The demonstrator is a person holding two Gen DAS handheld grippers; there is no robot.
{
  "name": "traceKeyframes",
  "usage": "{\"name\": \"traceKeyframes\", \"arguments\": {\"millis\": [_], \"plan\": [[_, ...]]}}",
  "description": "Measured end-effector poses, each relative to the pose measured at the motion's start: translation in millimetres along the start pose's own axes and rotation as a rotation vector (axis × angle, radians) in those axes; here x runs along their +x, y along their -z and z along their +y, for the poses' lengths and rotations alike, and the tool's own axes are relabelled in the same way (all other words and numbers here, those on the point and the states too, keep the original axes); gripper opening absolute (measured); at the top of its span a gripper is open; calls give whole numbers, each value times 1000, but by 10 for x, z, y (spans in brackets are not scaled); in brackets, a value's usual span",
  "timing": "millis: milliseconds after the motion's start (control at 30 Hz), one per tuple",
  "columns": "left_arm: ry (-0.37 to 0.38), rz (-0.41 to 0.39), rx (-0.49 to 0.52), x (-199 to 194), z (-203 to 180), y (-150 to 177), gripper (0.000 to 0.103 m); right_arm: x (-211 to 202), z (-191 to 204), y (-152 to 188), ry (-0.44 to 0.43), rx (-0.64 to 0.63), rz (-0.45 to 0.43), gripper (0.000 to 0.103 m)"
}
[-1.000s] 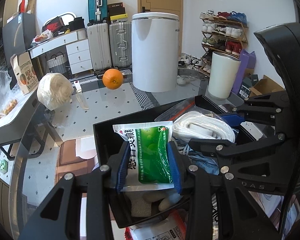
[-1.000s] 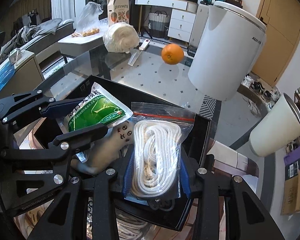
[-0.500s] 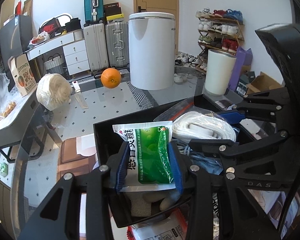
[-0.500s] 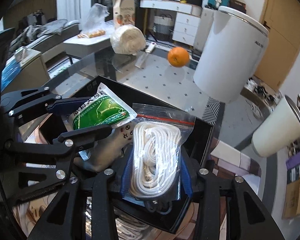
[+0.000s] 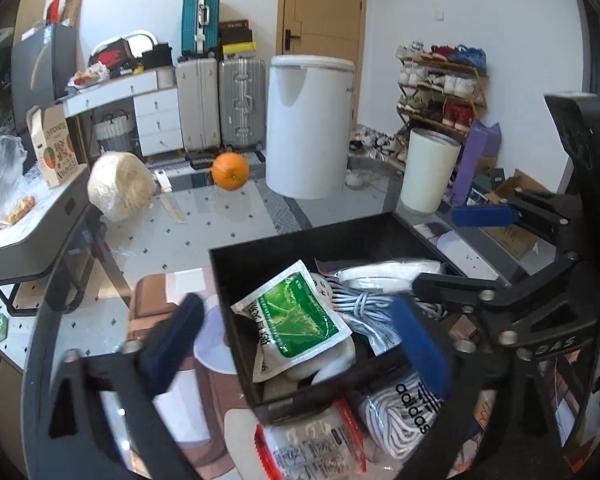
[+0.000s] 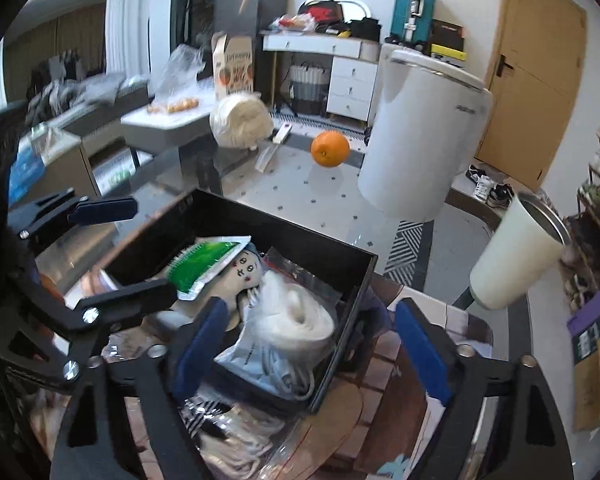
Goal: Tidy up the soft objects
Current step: 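Open both tools to drop the sachet and rope coil into the box, then move the right tool to the adidas-printed bagged rope coil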
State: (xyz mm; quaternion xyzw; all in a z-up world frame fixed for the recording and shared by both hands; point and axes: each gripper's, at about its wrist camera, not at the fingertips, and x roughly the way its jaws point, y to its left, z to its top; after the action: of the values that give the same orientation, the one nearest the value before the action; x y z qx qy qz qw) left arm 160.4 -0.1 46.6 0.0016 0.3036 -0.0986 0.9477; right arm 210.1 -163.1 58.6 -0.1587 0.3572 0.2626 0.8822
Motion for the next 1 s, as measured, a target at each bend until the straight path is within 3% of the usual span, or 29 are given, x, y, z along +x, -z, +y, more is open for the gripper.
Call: {"name": "traceKeyframes", "arguments": {"millis": [133,567,1000], "plan": [[2,-24,-24,-142,17,64,103,-191,-4,121,-3,50,-34,102],[-46,-59,-45,-483,8,311,103,-566,96,540,-44,139,-102,102],[-77,-11,-60,-471,43,540,103,-473,211,731,-58,141,-42,102]]}}
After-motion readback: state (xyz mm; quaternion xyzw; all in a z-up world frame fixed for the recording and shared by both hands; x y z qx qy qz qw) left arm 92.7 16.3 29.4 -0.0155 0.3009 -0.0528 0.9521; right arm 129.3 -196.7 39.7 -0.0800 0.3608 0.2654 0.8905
